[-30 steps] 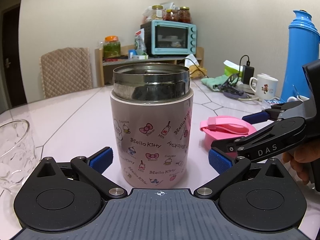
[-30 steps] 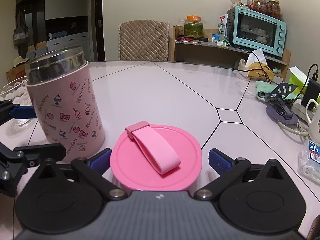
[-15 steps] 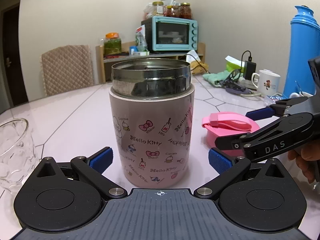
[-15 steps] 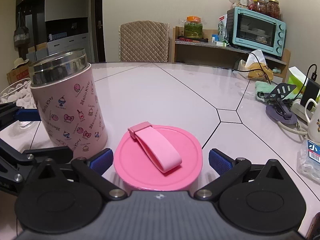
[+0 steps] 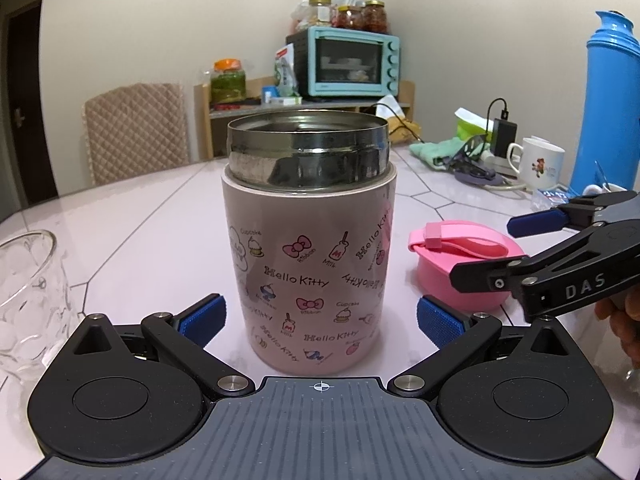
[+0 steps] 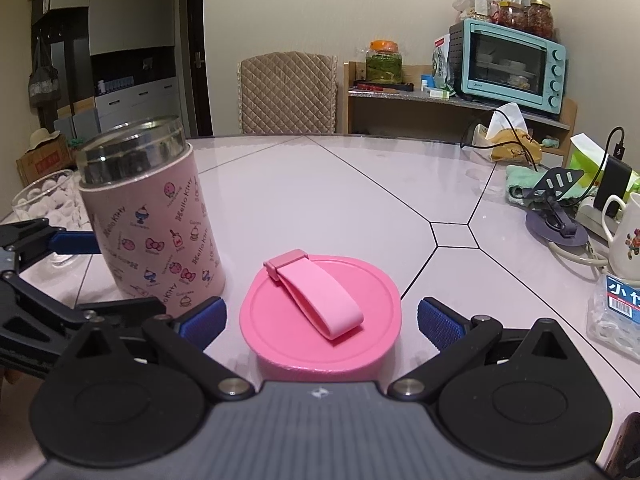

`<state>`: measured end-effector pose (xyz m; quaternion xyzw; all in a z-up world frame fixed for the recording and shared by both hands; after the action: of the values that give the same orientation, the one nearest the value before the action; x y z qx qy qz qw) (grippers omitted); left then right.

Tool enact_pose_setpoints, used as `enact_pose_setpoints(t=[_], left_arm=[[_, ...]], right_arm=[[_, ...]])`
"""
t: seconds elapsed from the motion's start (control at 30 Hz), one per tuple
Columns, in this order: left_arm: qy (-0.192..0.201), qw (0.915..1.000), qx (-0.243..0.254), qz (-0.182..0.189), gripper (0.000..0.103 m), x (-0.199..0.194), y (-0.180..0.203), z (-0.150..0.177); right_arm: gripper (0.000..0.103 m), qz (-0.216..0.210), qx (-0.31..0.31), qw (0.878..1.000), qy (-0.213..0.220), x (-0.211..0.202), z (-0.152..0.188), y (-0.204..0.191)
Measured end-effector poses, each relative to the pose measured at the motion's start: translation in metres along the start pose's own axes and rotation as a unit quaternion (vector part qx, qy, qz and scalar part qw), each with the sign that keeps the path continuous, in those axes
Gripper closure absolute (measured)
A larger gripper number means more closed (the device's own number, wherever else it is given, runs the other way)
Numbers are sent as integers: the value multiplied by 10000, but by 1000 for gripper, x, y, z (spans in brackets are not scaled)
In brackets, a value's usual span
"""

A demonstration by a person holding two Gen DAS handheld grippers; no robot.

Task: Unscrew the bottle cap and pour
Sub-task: 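Open the right gripper and withdraw it from the pink lid, then open the left gripper and back it away from the Hello Kitty jar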

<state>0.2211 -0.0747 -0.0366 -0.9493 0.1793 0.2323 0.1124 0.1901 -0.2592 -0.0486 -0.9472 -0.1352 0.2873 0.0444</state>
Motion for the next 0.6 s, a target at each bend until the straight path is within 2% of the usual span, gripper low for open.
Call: enact_pose_setpoints(t=[0.6], left_arm=[[78,9993,66,-353,0,-20,9,3]], right_arm=[[0,-154,90,9993,326,-37,7,-9]])
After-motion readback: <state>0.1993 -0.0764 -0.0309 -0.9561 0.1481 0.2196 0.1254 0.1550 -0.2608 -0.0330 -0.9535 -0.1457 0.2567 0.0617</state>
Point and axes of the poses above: each gripper's, at about its wrist camera, not at the fingertips, and x roughly the way its jaws point, y to its right, z to its underside, the point moved 4 cm from there along x, roughly the way its jaws point, and after that the axes turned 13 degrees about -z, right-handed, at the moved point
